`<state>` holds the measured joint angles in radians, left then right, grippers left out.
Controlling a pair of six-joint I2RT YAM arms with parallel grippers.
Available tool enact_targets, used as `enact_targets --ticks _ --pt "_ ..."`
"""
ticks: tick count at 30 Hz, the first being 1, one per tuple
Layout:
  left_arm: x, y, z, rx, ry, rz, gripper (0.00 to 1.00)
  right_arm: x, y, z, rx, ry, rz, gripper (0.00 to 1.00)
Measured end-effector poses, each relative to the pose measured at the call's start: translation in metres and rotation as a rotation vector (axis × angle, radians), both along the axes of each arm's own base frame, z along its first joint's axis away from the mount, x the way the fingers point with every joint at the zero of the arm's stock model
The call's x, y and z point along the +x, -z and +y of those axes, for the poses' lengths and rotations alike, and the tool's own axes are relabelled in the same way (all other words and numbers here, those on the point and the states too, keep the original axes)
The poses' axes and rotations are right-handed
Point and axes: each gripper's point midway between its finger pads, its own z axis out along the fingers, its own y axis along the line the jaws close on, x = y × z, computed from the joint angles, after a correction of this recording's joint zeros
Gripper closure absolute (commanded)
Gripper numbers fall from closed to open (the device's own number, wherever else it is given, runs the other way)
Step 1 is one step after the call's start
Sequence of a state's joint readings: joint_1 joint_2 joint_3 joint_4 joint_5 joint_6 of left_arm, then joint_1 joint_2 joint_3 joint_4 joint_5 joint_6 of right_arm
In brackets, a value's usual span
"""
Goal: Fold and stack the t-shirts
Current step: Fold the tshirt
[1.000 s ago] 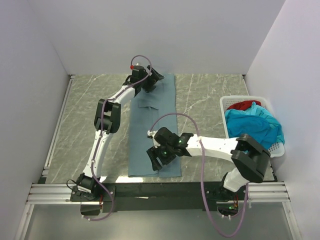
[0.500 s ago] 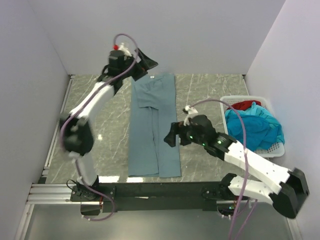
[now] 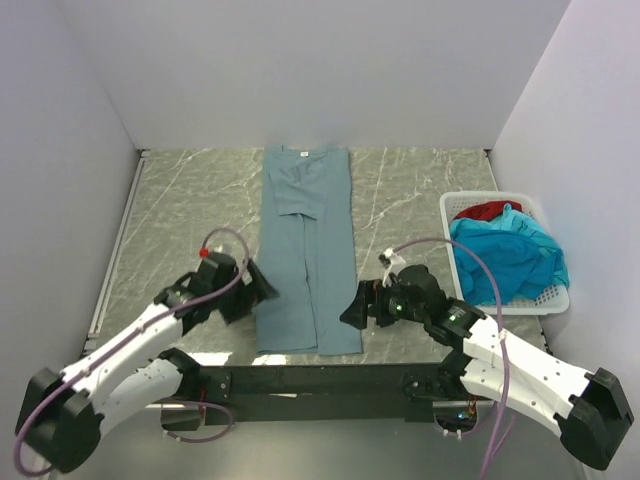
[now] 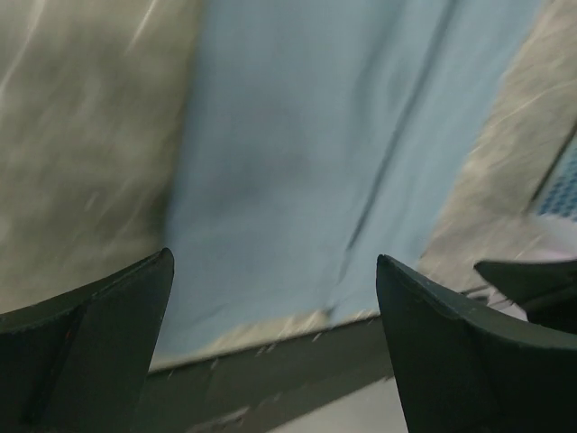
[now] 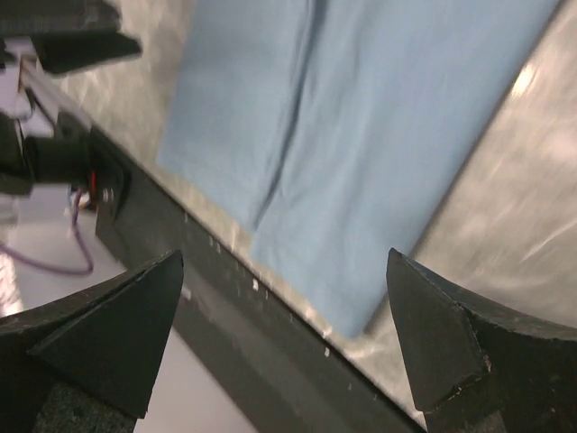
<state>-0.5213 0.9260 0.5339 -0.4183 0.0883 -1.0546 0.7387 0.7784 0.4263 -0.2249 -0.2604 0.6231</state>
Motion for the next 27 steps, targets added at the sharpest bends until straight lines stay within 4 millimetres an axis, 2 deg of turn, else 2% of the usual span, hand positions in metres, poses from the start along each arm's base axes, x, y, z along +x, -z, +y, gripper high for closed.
enact_targets --ticks 1,4,7,8,10,11,13,14,19,20,22,25,27 --pt "-0.019 0.013 0.006 0.014 -0.004 0.054 0.01 -0.007 0.008 0.0 0.005 -0.01 0.034 0.0" --pt "-0.049 0.023 0.013 0.011 -0.015 0.115 0.01 -0.024 0.03 -0.005 -0.002 -0.019 0.121 0.01" --pt "-0.062 0.027 0.015 -0.006 -0.031 0.138 0.07 -0.032 0.04 -0.009 -0.001 -0.008 0.167 0.02" --pt "-0.066 0.032 0.016 -0.007 -0.032 0.152 0.12 -0.034 0.041 -0.01 0.003 -0.005 0.177 0.03" --pt "-0.075 0.045 0.018 -0.002 -0.035 0.195 0.17 -0.037 0.044 -0.01 0.012 -0.001 0.195 0.04" --pt "-0.081 0.053 0.02 0.008 -0.034 0.224 0.24 -0.039 0.046 -0.01 0.015 -0.003 0.206 0.04" --pt "-0.092 0.066 0.021 0.024 -0.031 0.289 0.3 -0.043 0.051 -0.01 0.017 -0.007 0.235 0.06" --pt "-0.093 0.067 0.02 0.023 -0.026 0.297 0.39 -0.046 0.053 -0.01 0.015 -0.008 0.251 0.07" --pt "-0.096 0.075 0.018 0.053 -0.01 0.338 0.64 -0.05 0.063 -0.009 -0.003 -0.006 0.308 0.13" --pt "-0.097 0.076 0.018 0.055 -0.006 0.345 0.71 -0.049 0.064 -0.009 -0.004 -0.003 0.315 0.14" --pt "-0.098 0.078 0.016 0.059 0.004 0.353 0.79 -0.049 0.067 -0.008 -0.012 0.001 0.327 0.19" --pt "-0.099 0.08 0.016 0.067 0.017 0.36 0.98 -0.051 0.075 -0.009 -0.032 0.004 0.352 0.27" --pt "-0.099 0.079 0.015 0.068 0.024 0.358 0.99 -0.051 0.077 -0.008 -0.031 -0.001 0.363 0.33"
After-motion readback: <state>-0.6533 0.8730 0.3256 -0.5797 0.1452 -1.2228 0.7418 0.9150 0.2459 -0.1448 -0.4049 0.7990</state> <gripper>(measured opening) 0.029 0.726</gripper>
